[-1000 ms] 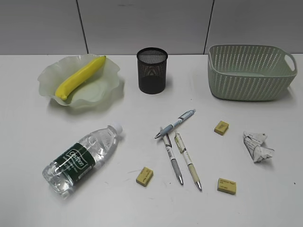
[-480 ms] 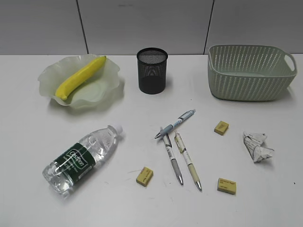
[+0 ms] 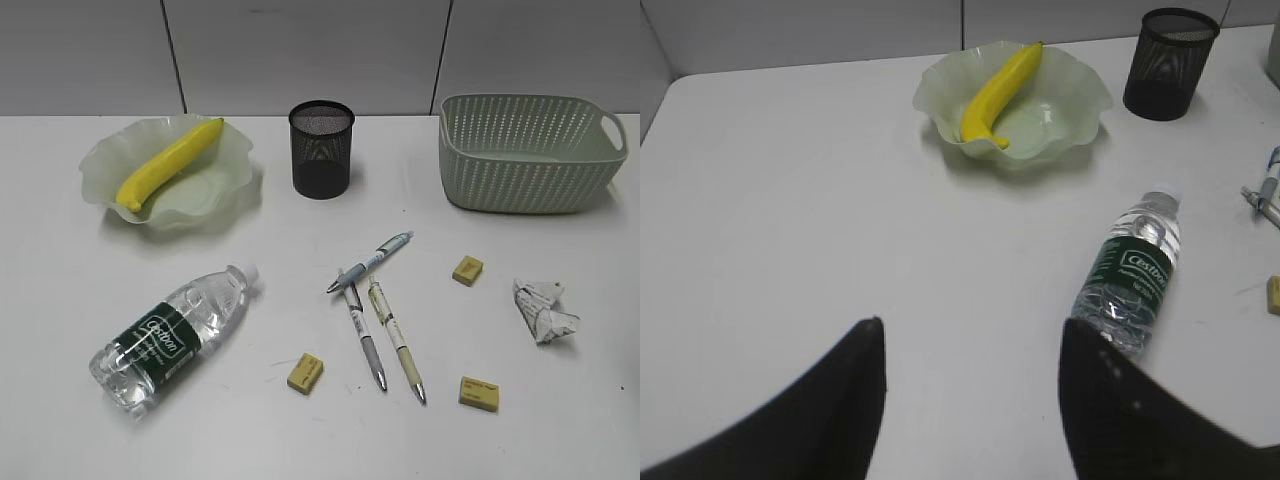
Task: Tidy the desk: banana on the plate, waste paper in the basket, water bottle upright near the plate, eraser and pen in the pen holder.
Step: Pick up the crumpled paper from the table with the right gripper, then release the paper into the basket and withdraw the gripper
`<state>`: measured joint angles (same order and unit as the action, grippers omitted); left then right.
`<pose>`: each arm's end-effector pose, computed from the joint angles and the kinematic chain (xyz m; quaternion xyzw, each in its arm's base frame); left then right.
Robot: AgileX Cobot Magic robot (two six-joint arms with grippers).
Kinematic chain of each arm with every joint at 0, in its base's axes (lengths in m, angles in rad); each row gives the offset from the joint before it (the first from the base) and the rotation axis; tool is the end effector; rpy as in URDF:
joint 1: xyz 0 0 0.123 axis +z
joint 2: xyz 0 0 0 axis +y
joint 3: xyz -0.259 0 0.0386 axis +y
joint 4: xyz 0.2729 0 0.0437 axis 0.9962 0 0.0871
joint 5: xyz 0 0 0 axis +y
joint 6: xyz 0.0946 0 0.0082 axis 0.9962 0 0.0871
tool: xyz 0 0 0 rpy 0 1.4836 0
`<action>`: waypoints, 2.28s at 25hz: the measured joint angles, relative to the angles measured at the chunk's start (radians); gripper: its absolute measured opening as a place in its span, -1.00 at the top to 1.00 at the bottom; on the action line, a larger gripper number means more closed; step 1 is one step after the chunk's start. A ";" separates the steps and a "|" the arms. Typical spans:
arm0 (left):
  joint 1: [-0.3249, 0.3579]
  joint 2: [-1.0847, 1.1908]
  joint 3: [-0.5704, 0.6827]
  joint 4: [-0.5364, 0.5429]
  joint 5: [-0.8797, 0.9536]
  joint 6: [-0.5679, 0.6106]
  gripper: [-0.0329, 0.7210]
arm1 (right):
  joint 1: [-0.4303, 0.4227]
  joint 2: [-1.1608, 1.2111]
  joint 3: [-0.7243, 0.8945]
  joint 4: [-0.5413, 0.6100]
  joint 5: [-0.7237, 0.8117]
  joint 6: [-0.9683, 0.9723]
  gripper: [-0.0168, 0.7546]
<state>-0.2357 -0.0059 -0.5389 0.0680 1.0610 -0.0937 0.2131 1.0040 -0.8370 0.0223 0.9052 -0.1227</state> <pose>0.0380 -0.0033 0.2995 0.0576 0.8390 -0.0551 0.5383 0.2169 0.0486 0.2808 -0.1560 0.9446 0.0234 0.2879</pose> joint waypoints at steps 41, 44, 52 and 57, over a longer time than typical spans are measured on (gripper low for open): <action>0.000 0.000 0.000 -0.005 0.000 0.002 -0.11 | 0.003 0.789 -0.372 0.049 0.023 0.041 0.92; 0.000 0.000 0.000 -0.005 0.000 0.002 -0.10 | 0.003 0.673 -0.398 0.016 -0.067 0.040 0.92; 0.000 0.000 0.000 -0.006 0.000 0.002 -0.10 | -0.004 0.677 -0.501 -0.033 -0.387 0.039 0.92; 0.000 0.000 0.000 -0.006 0.000 0.002 -0.10 | -0.008 0.858 -0.606 -0.037 -0.423 0.039 0.92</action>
<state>-0.2357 -0.0059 -0.5389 0.0618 1.0610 -0.0918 0.2048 1.8615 -1.4426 -0.0151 0.4822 -0.0841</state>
